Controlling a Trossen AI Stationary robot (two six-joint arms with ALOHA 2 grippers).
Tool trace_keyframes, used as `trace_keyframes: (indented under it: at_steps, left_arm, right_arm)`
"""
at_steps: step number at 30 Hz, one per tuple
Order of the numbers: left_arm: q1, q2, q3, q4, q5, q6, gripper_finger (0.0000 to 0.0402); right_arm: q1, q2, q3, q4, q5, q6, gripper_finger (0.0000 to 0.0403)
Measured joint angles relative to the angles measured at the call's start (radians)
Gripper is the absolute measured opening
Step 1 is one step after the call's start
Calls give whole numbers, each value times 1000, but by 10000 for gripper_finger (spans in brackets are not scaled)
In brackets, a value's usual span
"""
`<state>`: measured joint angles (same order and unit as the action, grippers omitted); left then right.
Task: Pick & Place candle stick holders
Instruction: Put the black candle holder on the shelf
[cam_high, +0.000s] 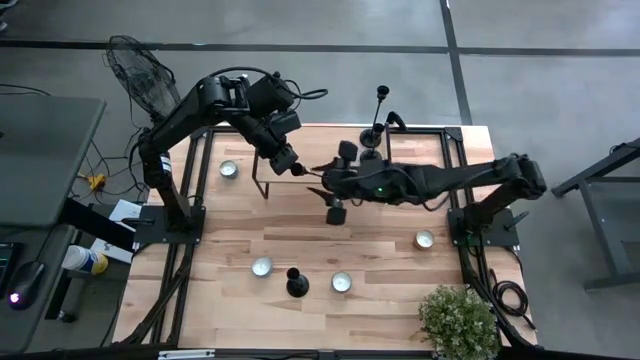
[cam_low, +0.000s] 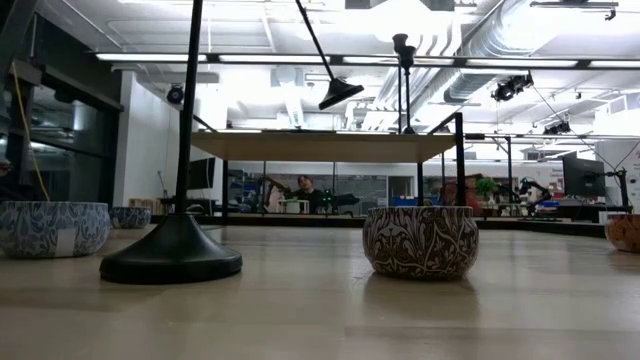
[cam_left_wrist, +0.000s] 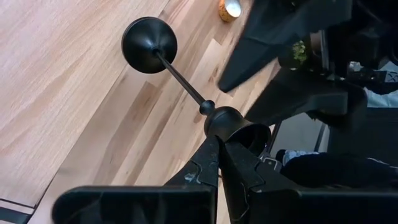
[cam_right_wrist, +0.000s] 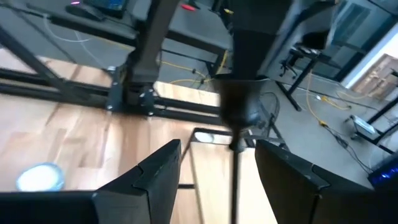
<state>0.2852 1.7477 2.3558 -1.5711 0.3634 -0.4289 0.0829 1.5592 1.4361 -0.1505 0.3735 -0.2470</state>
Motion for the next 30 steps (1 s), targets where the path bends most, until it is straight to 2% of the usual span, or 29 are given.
trace_keyframes:
  at_steps: [8, 22, 30]
  left_arm:
    - [0, 0, 0, 0, 1, 13, 0]
    - [0, 0, 0, 5, 6, 28, 0]
    - [0, 0, -1, 33, 27, 32, 0]
  right_arm:
    - [-48, 33, 27, 6, -42, 2, 191]
    - [-73, 33, 27, 6, -111, 2, 97]
    - [-77, 33, 27, 6, -133, 1, 66]
